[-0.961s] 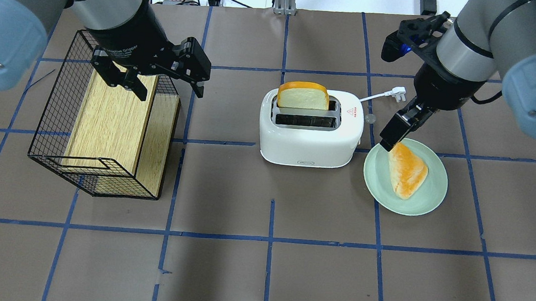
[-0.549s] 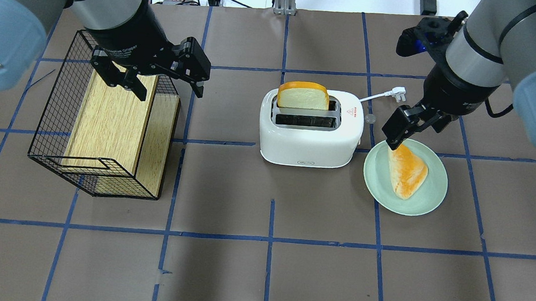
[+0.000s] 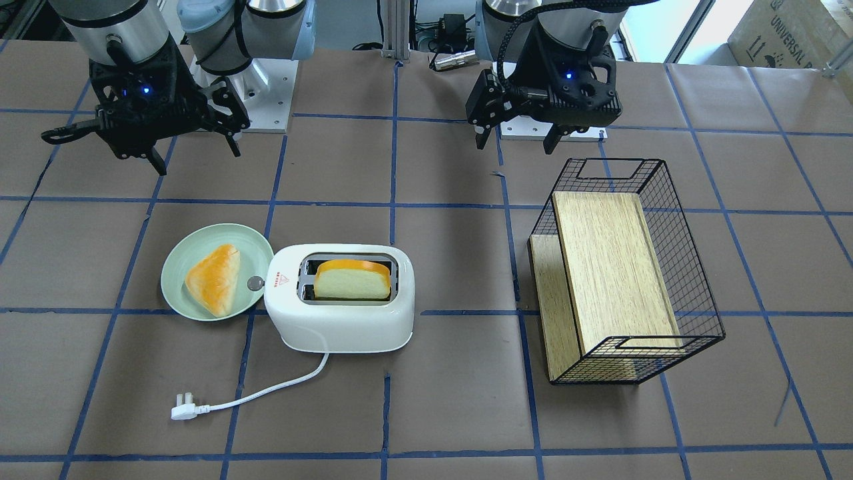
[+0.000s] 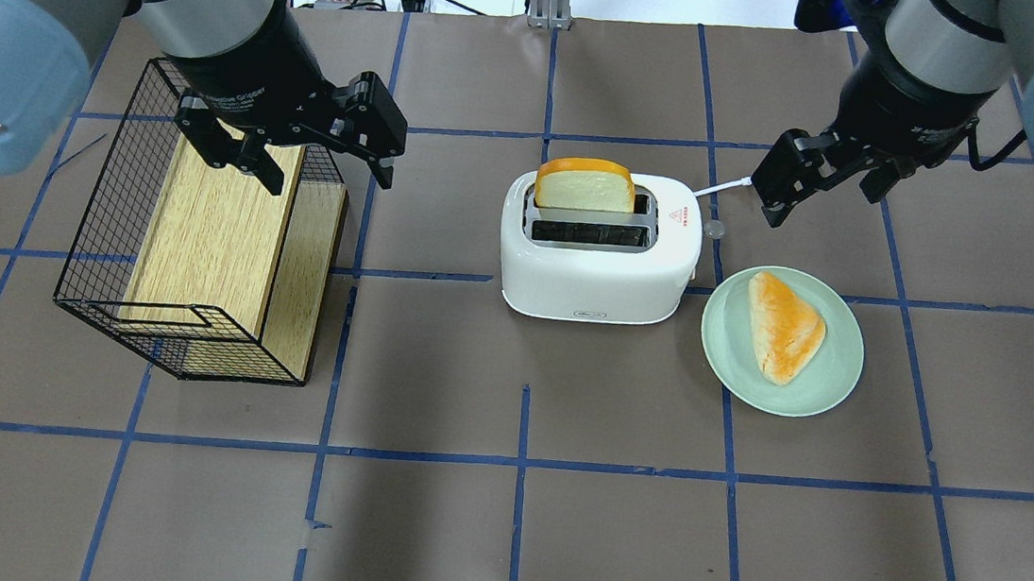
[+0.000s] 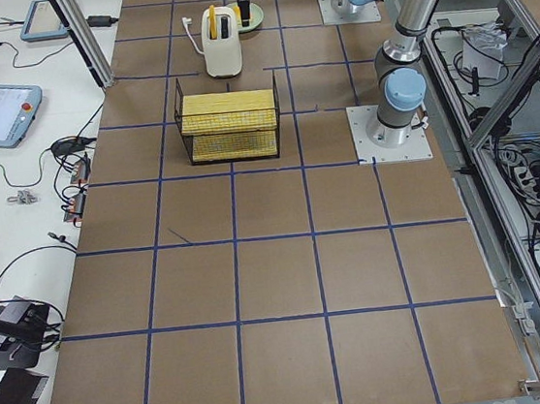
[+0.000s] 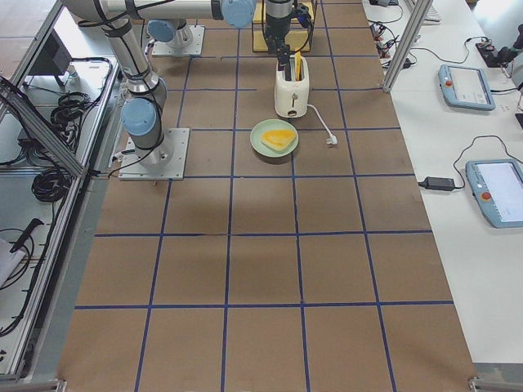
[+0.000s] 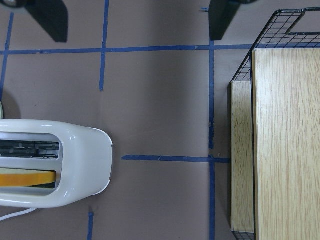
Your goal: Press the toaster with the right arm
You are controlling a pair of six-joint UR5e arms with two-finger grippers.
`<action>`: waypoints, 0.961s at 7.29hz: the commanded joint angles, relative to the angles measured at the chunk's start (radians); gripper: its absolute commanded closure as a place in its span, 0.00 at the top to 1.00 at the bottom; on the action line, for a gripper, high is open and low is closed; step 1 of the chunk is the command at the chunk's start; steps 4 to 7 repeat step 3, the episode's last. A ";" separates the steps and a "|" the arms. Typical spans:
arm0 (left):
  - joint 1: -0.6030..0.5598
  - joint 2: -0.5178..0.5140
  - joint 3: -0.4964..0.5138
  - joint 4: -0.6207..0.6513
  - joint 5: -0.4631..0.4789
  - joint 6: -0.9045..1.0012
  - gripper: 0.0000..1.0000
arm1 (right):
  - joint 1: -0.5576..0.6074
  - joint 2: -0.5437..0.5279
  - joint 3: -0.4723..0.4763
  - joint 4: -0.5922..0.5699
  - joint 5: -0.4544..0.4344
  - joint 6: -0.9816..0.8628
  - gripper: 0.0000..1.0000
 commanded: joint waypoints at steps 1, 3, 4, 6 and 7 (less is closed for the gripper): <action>-0.001 0.000 0.000 0.000 0.001 0.000 1.00 | 0.001 0.008 -0.008 0.025 -0.021 0.046 0.96; 0.000 0.000 0.000 0.000 0.000 0.000 1.00 | 0.001 0.009 -0.010 0.025 -0.022 0.046 0.97; 0.000 0.000 0.000 0.000 0.000 0.000 1.00 | 0.001 0.009 -0.010 0.025 -0.022 0.046 0.97; 0.000 0.000 0.000 0.000 0.000 0.000 1.00 | 0.001 0.009 -0.010 0.025 -0.022 0.046 0.97; 0.000 0.000 0.000 0.000 0.000 0.000 1.00 | 0.001 0.009 -0.010 0.025 -0.022 0.046 0.97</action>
